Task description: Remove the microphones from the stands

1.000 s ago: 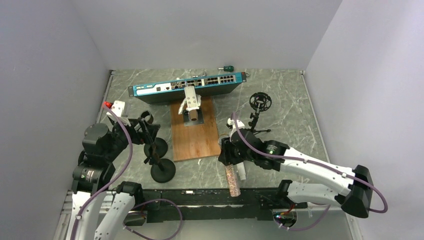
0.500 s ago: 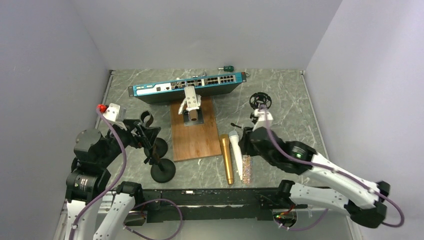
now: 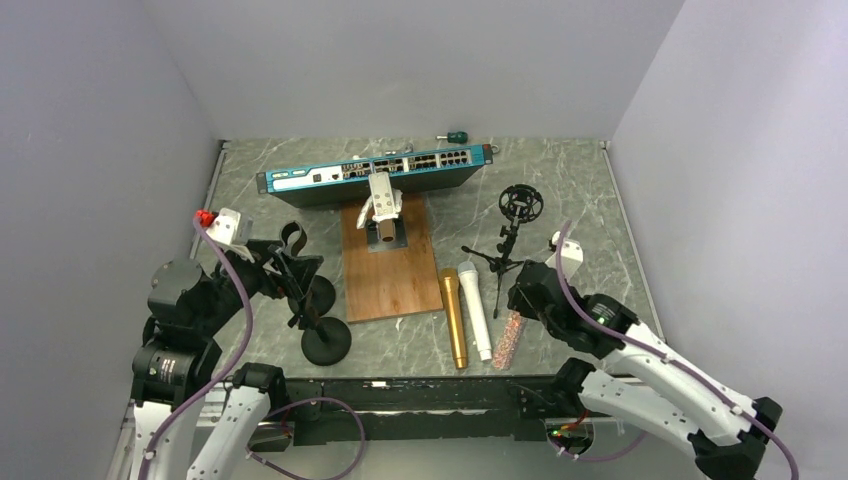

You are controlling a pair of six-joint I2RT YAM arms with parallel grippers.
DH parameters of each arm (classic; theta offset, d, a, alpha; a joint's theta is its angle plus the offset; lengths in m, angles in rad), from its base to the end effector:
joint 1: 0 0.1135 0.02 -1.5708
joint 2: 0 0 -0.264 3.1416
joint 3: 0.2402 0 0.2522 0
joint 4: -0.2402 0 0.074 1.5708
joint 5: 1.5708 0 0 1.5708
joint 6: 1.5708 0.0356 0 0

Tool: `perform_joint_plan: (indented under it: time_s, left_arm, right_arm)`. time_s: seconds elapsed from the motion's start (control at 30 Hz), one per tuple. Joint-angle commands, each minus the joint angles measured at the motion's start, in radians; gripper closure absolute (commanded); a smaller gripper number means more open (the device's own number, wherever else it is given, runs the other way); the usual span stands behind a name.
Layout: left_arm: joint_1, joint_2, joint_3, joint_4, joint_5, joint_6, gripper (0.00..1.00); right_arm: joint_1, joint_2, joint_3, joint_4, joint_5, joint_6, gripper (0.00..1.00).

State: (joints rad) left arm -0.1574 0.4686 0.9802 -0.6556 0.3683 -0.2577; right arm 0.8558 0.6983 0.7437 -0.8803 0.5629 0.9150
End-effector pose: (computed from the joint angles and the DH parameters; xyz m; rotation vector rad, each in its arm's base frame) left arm 0.0719 -0.0244 0.3896 0.1910 1.7343 -0.6212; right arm 0.0994 0.0854 0.2771 0.3169 2.2390 0.2594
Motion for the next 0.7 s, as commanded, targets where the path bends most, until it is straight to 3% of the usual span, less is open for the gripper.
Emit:
perform_joint_plan:
  time_s: [0.0,0.2,0.37,0.5,0.57,0.67]
  left_arm:
    - [0.001,-0.007,0.006,0.027,0.006,-0.023,0.01]
    - [0.001,-0.038,0.013,-0.002,-0.034,-0.023,0.01]
    - [0.001,-0.059,0.026,-0.031,-0.047,-0.017,0.01]
    - [0.001,-0.081,0.031,-0.057,-0.058,-0.013,0.01]
    - [0.001,-0.09,0.022,-0.065,-0.065,-0.016,0.01]
    - [0.001,-0.099,0.0,-0.068,-0.054,-0.034,0.01]
  right_arm:
    - [-0.075,0.05,-0.029,-0.026,0.002,0.069,1.0]
    - [-0.216,0.174,-0.053,0.06,0.094,0.108,1.0]
    - [-0.368,0.35,-0.069,0.242,-0.03,0.001,1.0]
    - [-0.409,0.411,-0.136,0.363,-0.1,-0.006,1.0]
    - [-0.43,0.441,-0.167,0.418,-0.13,-0.009,0.94]
    - [-0.459,0.492,-0.184,0.458,-0.142,-0.015,0.93]
